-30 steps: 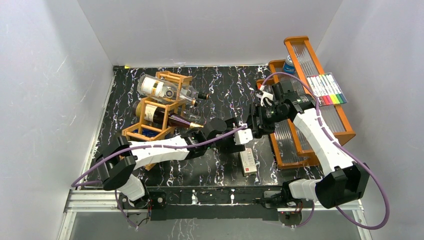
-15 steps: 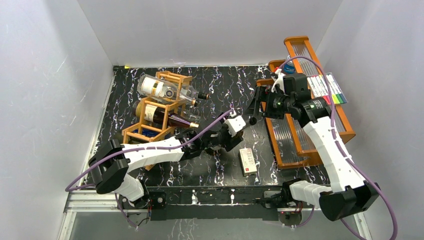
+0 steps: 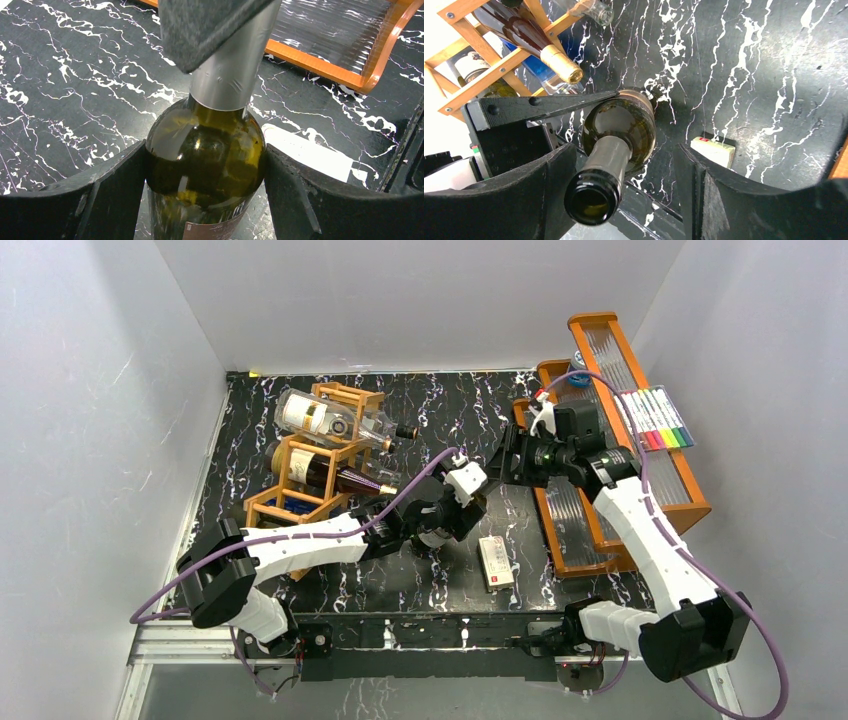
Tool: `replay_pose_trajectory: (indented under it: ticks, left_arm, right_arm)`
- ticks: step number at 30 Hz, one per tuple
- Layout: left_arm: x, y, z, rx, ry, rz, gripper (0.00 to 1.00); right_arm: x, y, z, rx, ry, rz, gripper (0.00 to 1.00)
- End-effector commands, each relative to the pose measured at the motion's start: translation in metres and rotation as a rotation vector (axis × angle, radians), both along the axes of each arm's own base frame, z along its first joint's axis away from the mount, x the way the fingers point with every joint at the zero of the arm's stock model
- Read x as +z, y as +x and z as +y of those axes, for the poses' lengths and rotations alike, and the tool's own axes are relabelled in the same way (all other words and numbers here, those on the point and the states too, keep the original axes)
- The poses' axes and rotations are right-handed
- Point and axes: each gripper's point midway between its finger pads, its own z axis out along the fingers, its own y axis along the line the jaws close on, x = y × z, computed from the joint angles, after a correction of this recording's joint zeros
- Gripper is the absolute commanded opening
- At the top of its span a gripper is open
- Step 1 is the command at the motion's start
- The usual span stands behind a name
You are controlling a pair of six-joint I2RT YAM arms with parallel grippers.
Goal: Take the wine bottle off the wine rack
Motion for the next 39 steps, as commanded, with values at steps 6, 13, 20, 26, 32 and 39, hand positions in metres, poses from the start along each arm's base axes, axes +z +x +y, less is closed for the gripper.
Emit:
replay_pose_trajectory:
  ticks: [6, 13, 20, 26, 32, 39]
  left_arm:
    - [0.054, 0.003, -0.004, 0.018, -0.126, -0.044, 0.0]
    - [0.054, 0.002, -0.004, 0.014, -0.128, -0.033, 0.0]
    - [0.061, -0.003, 0.002, 0.023, -0.143, -0.008, 0.37]
    - [0.079, -0.013, 0.02, 0.057, -0.14, 0.055, 0.98]
    - [0.108, -0.032, 0.036, 0.045, -0.173, 0.117, 0.98]
    - [0.141, -0.035, 0.073, 0.164, -0.221, 0.135, 0.98]
  right_arm:
    - [-0.006, -0.003, 0.027, 0.112, 0.011, -0.003, 0.64]
    - [-0.012, -0.009, 0.033, 0.141, -0.009, 0.013, 0.48]
    - [0.004, 0.005, 0.03, 0.101, -0.029, -0.062, 0.2]
    - [0.034, 0.027, 0.027, 0.067, -0.058, -0.163, 0.05]
    - [0.062, 0.057, 0.018, -0.005, -0.129, -0.27, 0.0]
    - [0.09, 0.116, 0.001, -0.134, -0.283, -0.401, 0.0]
